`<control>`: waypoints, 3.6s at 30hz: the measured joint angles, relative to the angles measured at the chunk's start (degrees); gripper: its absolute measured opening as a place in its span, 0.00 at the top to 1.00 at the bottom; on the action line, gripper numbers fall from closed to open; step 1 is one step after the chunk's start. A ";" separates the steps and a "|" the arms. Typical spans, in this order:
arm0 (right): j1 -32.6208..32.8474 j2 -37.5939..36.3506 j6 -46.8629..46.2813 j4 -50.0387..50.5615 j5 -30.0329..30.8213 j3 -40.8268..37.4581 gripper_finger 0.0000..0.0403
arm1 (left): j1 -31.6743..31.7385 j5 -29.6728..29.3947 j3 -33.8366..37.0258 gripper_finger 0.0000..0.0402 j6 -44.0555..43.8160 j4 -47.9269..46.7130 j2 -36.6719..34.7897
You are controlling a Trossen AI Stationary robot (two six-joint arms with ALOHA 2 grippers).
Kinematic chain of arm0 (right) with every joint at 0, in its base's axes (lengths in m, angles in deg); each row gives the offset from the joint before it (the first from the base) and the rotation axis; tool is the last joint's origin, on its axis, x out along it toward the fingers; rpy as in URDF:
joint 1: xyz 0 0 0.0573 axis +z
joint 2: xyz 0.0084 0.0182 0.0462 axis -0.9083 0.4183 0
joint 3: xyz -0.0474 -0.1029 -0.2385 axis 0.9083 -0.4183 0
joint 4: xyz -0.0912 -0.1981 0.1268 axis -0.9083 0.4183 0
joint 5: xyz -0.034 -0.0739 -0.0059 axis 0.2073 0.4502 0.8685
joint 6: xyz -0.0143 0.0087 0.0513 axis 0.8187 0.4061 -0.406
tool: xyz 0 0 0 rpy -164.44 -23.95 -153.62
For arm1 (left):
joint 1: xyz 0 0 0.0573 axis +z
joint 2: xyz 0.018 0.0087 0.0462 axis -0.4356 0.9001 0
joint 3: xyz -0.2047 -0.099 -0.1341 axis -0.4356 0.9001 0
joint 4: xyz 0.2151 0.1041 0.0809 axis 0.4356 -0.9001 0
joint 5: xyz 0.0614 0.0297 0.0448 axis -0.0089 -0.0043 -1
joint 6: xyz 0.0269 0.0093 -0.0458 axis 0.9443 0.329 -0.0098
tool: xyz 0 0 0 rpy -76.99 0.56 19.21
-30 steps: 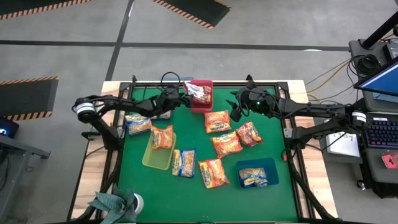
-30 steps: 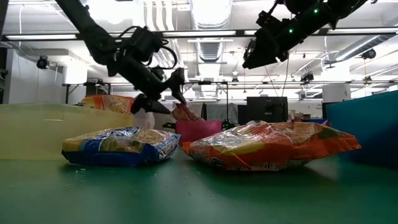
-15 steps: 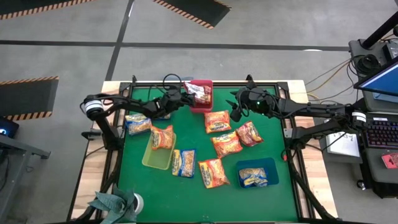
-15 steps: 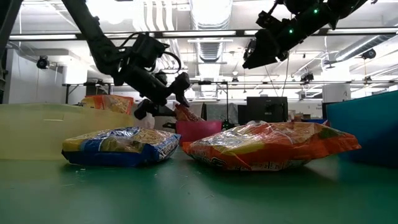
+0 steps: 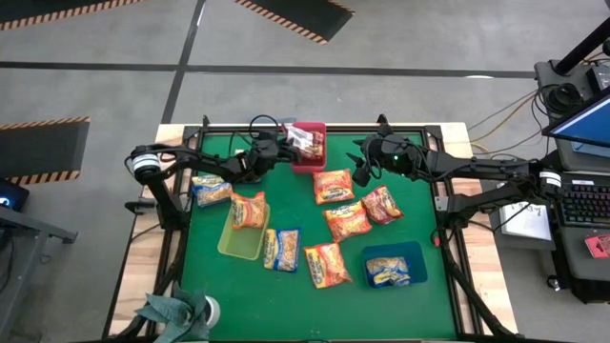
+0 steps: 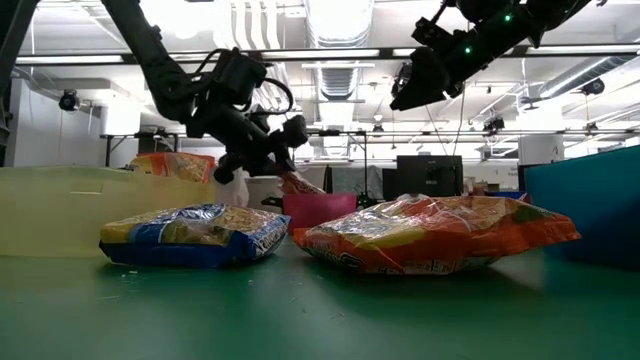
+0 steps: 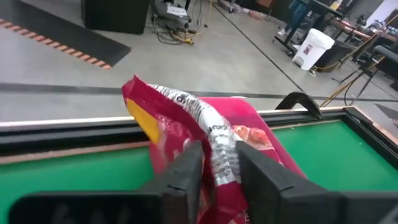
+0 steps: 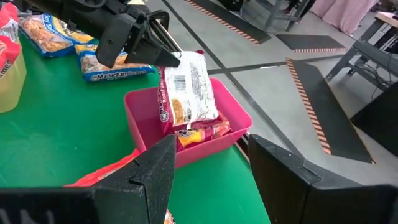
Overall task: Sort Maruchan noodles
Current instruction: Put the noodle pack into the red bin
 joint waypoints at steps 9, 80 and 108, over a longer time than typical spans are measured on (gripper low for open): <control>0.00 0.00 0.23 0.00 0.23 0.00 0.52 | -0.02 -0.12 -5.43 0.99 13.42 -0.14 -0.10; 0.00 0.13 0.39 2.97 0.17 0.00 0.63 | 3.85 7.87 -17.61 0.34 8.24 -41.69 -1.07; 0.00 0.15 0.81 2.97 0.15 0.00 0.63 | 1.95 -0.85 -21.19 0.98 20.70 -39.94 -1.07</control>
